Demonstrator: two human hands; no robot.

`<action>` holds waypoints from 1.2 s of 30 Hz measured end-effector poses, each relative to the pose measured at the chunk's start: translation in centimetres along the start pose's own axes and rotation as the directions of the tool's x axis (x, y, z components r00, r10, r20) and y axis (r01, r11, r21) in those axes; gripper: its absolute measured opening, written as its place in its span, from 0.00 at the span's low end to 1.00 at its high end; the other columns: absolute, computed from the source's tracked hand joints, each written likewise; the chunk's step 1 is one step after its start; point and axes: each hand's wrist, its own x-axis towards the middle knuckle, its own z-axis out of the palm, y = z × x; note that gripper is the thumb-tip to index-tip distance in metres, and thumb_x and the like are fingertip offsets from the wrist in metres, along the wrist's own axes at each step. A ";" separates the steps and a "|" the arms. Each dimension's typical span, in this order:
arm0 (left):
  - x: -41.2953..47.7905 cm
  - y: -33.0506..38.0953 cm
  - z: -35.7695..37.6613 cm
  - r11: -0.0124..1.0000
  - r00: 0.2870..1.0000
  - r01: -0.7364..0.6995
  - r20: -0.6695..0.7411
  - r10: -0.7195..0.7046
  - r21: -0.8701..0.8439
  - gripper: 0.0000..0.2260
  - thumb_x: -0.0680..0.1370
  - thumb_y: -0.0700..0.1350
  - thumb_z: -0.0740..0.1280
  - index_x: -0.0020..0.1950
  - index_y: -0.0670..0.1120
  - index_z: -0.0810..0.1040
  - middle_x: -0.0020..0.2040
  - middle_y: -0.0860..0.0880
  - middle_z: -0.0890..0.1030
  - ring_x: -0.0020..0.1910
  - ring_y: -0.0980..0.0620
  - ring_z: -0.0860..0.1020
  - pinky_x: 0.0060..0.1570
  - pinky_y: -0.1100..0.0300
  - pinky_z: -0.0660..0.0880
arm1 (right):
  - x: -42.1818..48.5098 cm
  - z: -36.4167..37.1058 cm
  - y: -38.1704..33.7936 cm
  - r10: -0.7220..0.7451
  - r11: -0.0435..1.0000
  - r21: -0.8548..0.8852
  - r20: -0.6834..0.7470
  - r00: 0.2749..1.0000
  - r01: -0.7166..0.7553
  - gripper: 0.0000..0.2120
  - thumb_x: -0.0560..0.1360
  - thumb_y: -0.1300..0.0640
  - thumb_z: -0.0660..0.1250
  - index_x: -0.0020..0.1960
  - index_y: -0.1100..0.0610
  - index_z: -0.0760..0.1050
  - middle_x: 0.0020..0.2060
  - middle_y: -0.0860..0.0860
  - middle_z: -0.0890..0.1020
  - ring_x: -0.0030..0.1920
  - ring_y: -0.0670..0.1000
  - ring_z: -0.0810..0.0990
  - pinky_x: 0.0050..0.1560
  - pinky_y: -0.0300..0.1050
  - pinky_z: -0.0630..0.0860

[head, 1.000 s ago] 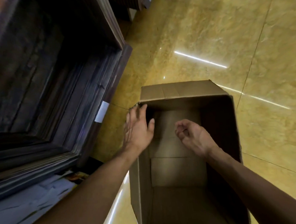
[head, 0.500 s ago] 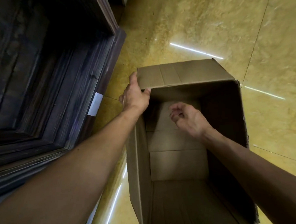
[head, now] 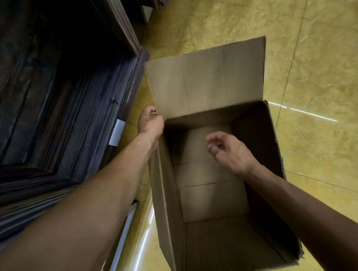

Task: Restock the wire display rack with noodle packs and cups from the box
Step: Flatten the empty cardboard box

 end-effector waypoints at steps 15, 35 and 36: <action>-11.1 -7.5 -2.7 0.922 0.973 -0.225 0.117 0.198 0.316 0.36 0.78 0.28 0.59 0.75 0.65 0.66 0.79 0.58 0.60 0.76 0.53 0.61 0.70 0.58 0.69 | -6.8 1.3 4.5 0.152 0.987 -0.059 0.099 0.983 -0.147 0.11 0.82 0.55 0.63 0.64 0.47 0.75 0.57 0.46 0.80 0.54 0.44 0.78 0.51 0.36 0.75; -16.4 -15.0 -6.9 0.850 0.976 -0.174 0.202 0.081 0.498 0.24 0.85 0.50 0.58 0.81 0.51 0.59 0.77 0.45 0.63 0.73 0.44 0.68 0.67 0.53 0.69 | -11.3 4.5 4.4 0.134 0.989 -0.080 0.101 0.986 -0.127 0.12 0.82 0.52 0.63 0.65 0.48 0.76 0.57 0.45 0.79 0.58 0.46 0.78 0.59 0.42 0.75; -17.1 -15.7 -7.0 0.849 0.977 -0.165 0.199 0.072 0.503 0.24 0.85 0.50 0.58 0.81 0.50 0.59 0.77 0.45 0.63 0.74 0.44 0.67 0.67 0.54 0.68 | -11.6 4.7 4.5 0.124 0.990 -0.087 0.111 0.986 -0.115 0.10 0.82 0.53 0.63 0.63 0.48 0.76 0.56 0.45 0.80 0.56 0.46 0.79 0.57 0.41 0.75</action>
